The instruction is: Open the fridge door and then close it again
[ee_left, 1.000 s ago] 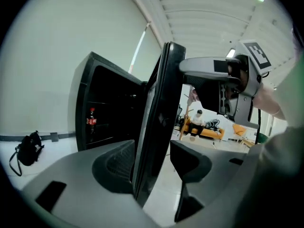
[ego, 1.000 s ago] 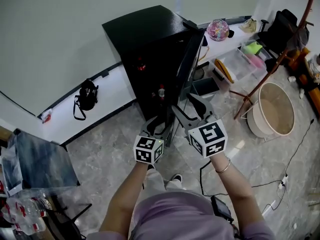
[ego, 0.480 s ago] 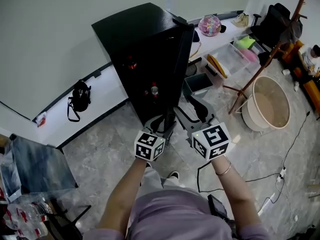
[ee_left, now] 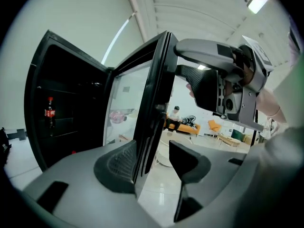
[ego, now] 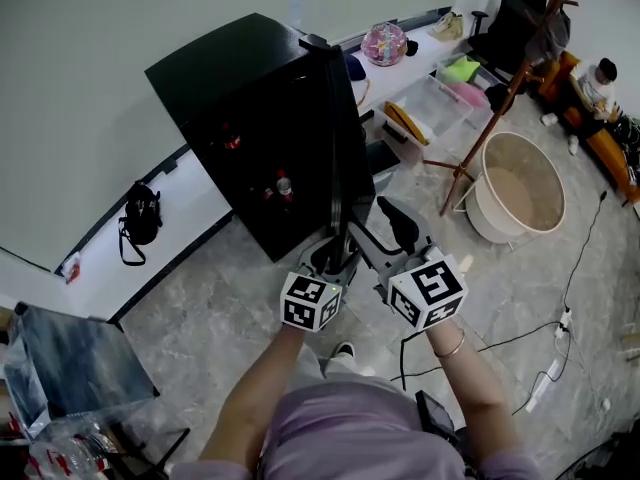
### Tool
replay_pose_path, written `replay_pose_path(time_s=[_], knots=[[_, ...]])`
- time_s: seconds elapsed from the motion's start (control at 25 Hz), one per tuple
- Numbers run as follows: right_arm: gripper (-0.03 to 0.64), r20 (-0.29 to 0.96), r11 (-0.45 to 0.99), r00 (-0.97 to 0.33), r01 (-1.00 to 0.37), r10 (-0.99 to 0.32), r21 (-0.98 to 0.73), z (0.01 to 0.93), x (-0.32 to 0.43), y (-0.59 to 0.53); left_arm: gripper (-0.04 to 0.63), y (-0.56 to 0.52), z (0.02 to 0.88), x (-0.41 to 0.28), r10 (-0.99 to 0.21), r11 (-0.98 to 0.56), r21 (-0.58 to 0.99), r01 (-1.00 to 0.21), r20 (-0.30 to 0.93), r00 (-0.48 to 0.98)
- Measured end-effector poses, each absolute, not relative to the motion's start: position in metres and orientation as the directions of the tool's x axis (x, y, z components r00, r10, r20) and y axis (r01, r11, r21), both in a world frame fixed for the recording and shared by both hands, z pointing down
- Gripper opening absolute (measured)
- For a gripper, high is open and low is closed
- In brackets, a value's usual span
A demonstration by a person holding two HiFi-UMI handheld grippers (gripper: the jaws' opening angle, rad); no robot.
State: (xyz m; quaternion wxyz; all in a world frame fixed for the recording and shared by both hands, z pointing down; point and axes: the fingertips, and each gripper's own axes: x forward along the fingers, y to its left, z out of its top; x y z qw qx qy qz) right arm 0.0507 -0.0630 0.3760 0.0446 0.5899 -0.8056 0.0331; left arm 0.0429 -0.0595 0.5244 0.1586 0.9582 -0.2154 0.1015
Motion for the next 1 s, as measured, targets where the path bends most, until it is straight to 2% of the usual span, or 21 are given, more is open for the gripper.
replay_pose_path(time_s=[0.24,0.52,1.0], knots=[[0.256,0.126,0.197,-0.194,-0.98,-0.973,0.012,0.377,0.088,-0.058,0.204,-0.041,0.525,0.091,-0.303,-0.896,0.249,-0.367,0.26,0.917],[0.203,0.149,0.068,-0.059,-0.996,-0.987,0.056,0.381,0.142,-0.054,0.196,-0.032,0.526,0.133,-0.237,-0.922,0.239,-0.306,0.277,0.931],[0.198,0.137,0.027,-0.019,-0.998,-0.99,0.059,0.384,0.188,-0.052,0.196,-0.062,0.515,0.135,-0.307,-0.896,0.244,-0.371,0.265,0.914]])
